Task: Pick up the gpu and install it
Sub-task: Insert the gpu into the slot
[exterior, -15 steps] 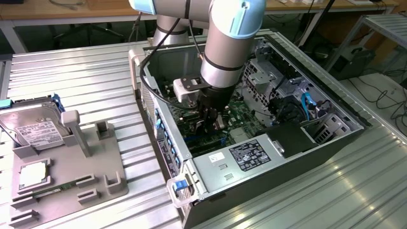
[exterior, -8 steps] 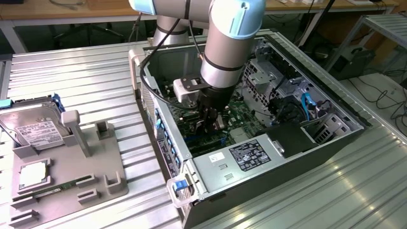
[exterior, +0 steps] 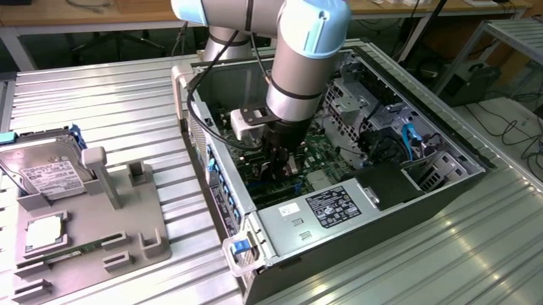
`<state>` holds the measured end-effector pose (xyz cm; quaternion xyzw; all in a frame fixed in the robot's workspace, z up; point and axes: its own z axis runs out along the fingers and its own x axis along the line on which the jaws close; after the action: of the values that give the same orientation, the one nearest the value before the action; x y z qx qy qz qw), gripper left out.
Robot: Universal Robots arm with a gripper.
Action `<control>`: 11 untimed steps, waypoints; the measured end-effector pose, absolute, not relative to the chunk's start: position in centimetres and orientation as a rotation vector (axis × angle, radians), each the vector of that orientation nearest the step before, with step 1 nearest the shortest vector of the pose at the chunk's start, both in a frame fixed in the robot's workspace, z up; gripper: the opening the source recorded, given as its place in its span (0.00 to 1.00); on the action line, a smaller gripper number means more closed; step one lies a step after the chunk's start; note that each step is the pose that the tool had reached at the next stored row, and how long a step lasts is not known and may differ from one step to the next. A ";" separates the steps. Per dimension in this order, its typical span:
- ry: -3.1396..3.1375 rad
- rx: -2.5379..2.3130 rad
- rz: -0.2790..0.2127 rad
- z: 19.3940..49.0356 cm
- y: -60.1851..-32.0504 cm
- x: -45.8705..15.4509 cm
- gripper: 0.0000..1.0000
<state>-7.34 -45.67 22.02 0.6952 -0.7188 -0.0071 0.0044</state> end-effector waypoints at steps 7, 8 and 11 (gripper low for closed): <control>-2.253 2.178 -0.022 22.1 -45.7 -7.3 0.29; -2.252 2.178 -0.021 22.3 -45.7 -7.3 0.35; -2.253 2.179 -0.019 23.8 -45.7 -7.3 0.35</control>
<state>-7.34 -45.67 23.78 0.6952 -0.7188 -0.0060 0.0036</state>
